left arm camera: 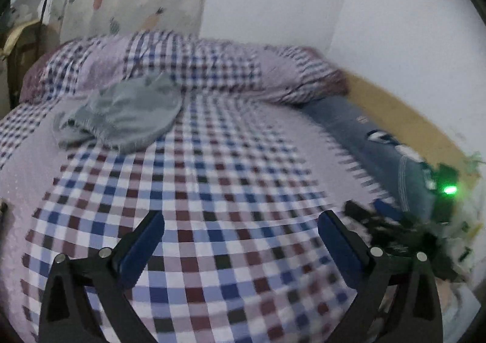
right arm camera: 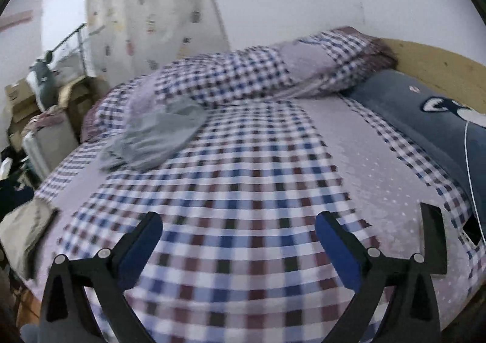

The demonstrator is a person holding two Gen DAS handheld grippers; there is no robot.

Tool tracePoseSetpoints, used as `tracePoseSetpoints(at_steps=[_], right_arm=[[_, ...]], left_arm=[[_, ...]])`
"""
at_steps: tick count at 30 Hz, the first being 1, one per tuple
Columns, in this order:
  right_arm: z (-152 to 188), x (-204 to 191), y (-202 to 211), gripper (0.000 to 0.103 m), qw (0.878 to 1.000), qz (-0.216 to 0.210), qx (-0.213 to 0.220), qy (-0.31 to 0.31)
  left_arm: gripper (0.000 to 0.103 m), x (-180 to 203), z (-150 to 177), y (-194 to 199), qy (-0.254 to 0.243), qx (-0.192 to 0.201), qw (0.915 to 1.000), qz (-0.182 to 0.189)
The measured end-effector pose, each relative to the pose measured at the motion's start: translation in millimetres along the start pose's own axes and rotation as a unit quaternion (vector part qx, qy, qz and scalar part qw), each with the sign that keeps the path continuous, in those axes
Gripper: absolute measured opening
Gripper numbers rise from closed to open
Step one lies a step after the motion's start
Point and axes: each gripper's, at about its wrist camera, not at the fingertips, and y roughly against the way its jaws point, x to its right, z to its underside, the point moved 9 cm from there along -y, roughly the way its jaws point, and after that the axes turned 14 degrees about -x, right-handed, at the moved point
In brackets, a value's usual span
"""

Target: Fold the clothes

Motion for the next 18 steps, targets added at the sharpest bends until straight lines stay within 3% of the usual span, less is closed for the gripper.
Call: tracePoseSetpoints(at_steps=[6,9,15,18], right_arm=[[-2,20,-77,0.103,0.999,0.008,-0.049,-0.014],[0,18,-122,0.103,0.997,0.007,-0.075,-0.028],[13,8,-190,0.103,0.992,0.012,-0.127,-0.022],[20,6,-211,0.103,0.989,0.022,-0.148,-0.018]], left_arm=[[0.103,-21,6,-96,0.005,-0.041,0.9962,-0.077],[0.103,-29,5,-141,0.011,-0.058,0.9937,-0.095],[0.103,-49,19,-186,0.029,-0.089,0.9905,-0.101],[0.103,-49,20,-192,0.02,-0.087,0.9885,-0.122]])
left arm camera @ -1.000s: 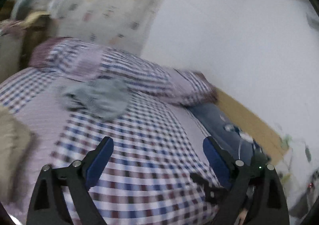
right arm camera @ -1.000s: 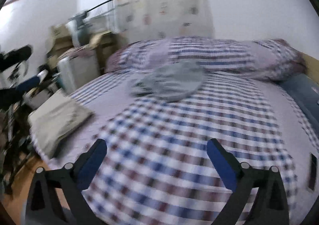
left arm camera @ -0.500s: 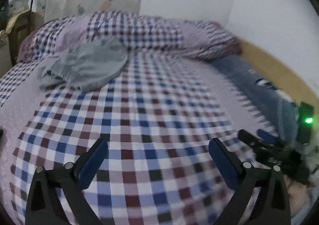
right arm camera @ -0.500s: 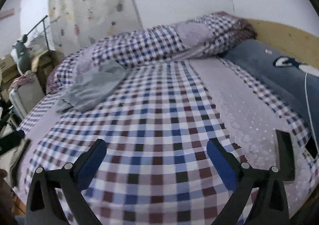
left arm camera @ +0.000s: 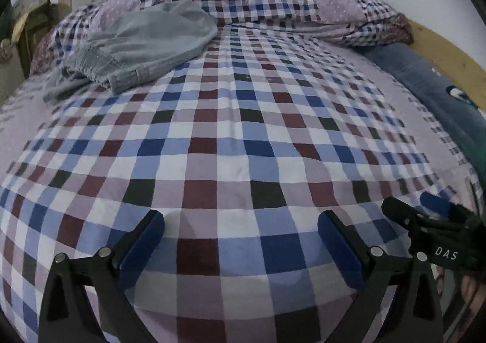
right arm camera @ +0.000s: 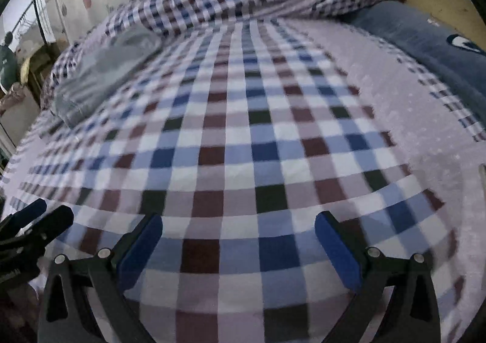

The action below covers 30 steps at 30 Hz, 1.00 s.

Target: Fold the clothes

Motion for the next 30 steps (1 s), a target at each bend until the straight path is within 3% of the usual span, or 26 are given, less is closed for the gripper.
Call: tracePoseSetpoints(at_steps=[7,30], right_arm=[[1,-7,-9,0.103,0.999,0.038,-0.006,0.018],[2,-10,-10,0.103,1.0,0.025,-0.001,0.003]], left_arm=[[0.103,1,2,-9,-0.007,-0.001,0.9996,-0.029],[0.103,1,1,-15,-0.01,-0.008,0.9992,-0.037]])
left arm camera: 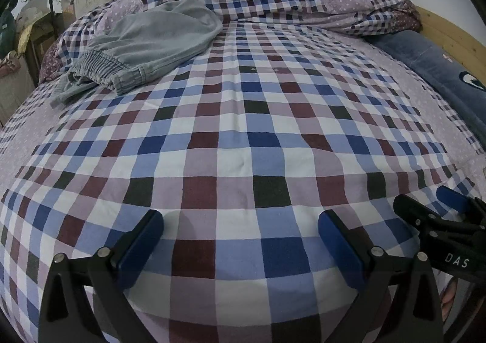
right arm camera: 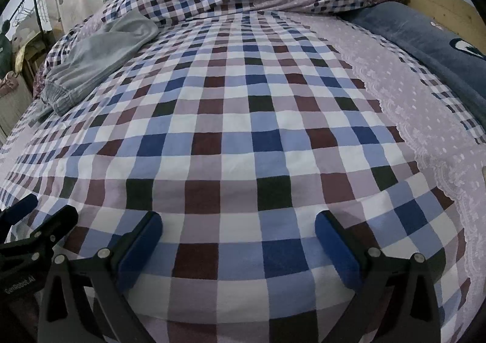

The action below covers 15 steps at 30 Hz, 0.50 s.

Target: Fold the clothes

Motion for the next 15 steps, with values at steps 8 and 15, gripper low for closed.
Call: tracePoseSetpoints(at_steps=[8,15], right_arm=[[-0.5,0.9,-0.4,0.103,1.0,0.002,0.0,0.001],[-0.1,1.7,-0.2,0.103,1.0,0.002,0.0,0.002]], left_arm=[[0.103,-1.0,-1.3,-1.2,-0.002,0.001,1.0,0.003],[0.103,-2.0,-2.5,-2.7,-0.001,0.002,1.0,0.006]])
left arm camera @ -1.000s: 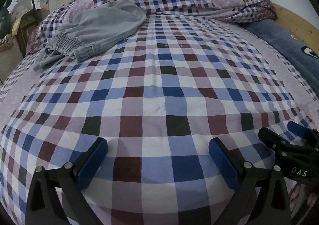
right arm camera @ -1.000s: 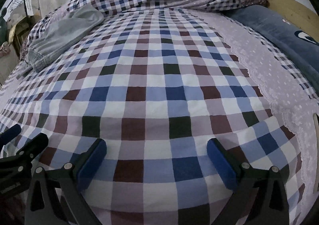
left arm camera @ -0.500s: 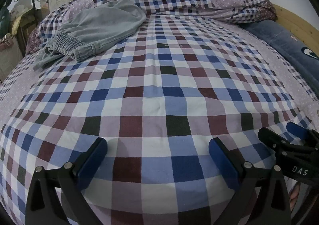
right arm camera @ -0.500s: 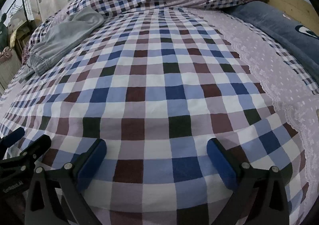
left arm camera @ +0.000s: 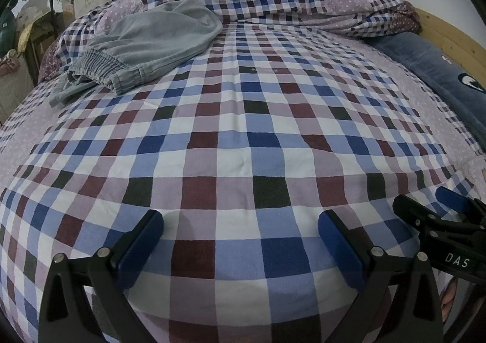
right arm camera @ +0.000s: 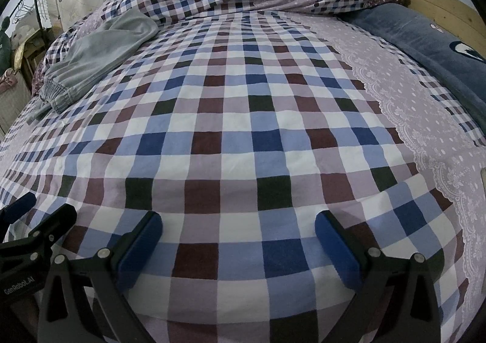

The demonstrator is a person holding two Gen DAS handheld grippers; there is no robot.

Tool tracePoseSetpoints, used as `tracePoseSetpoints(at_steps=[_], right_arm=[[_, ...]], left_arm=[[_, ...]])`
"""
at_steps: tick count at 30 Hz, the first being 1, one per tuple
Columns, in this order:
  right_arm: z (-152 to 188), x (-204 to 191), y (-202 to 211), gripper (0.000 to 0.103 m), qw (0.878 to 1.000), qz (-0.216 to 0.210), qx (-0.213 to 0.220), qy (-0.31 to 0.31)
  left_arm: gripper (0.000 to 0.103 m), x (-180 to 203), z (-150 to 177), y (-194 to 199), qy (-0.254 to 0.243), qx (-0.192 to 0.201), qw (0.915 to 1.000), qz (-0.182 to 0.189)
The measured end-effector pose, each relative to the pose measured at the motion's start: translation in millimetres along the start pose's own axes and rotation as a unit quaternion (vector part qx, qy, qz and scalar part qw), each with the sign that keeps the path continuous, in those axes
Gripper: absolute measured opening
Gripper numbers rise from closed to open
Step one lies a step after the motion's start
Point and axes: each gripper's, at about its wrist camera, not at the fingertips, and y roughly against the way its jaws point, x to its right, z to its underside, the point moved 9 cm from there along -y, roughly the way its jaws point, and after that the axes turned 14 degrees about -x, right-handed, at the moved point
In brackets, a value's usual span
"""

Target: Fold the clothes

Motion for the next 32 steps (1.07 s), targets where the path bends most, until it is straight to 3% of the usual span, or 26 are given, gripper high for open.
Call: tracePoseSetpoints(at_steps=[32], right_arm=[[-0.4,1.6,-0.1,0.103,1.0,-0.001,0.0,0.002]], left_arm=[[0.103,4.0,3.9,1.7,0.008,0.002,1.0,0.0]])
